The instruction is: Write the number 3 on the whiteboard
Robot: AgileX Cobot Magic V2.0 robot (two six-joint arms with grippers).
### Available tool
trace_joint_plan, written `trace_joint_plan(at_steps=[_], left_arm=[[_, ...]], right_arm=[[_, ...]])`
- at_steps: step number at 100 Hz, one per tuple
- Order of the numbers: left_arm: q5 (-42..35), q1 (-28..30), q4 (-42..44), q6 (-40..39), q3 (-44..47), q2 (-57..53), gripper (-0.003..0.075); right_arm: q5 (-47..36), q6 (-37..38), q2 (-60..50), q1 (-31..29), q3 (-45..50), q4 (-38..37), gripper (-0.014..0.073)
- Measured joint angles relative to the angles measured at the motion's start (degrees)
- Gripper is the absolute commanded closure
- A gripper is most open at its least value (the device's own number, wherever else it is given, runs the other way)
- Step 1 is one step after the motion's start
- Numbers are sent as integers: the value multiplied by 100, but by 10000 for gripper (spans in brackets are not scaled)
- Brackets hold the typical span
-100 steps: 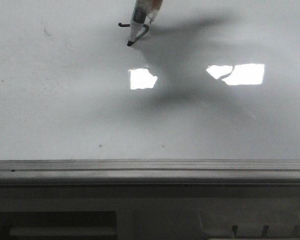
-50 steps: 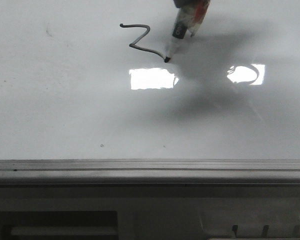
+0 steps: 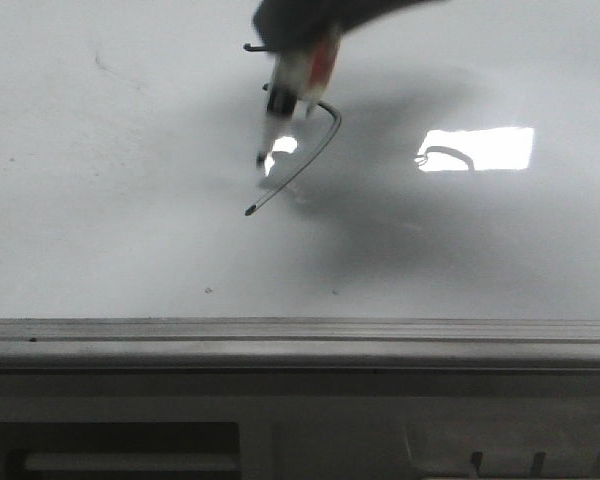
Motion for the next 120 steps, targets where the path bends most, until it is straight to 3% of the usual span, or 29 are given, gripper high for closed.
trace_joint_plan(at_steps=[10, 22, 28, 41, 53, 69, 94, 103, 120], left_arm=[[-23, 0, -352, 0, 0, 108, 601], [53, 0, -1148, 398, -113, 708, 349], [251, -15, -1703, 826, -280, 1126, 313], [1035, -212, -2817, 2393, -796, 2152, 337], [1676, -541, -3479, 3530, -1326, 2917, 359], [1818, -855, -3692, 3863, -1755, 3585, 367], [1711, -889, -3955, 3901, -1902, 4018, 383], [1690, -889, -3978, 3911, -1902, 4023, 458], [1711, -915, -4060, 3932, -1902, 4023, 736]], right_arm=[[314, -157, -536, -24, -458, -32, 636], [1212, -494, -757, -24, -937, -32, 637], [1689, -775, -747, -12, -1046, 72, 638], [2445, -1624, -578, -12, -1088, 821, 662], [2626, -2276, -540, 12, -1098, 1710, 662], [2827, -2579, -540, 24, -1111, 2212, 662], [3111, -3025, -540, 24, -1111, 2690, 662], [3124, -3094, -540, 24, -1111, 2734, 662], [3020, -3174, -550, 24, -1111, 2721, 662]])
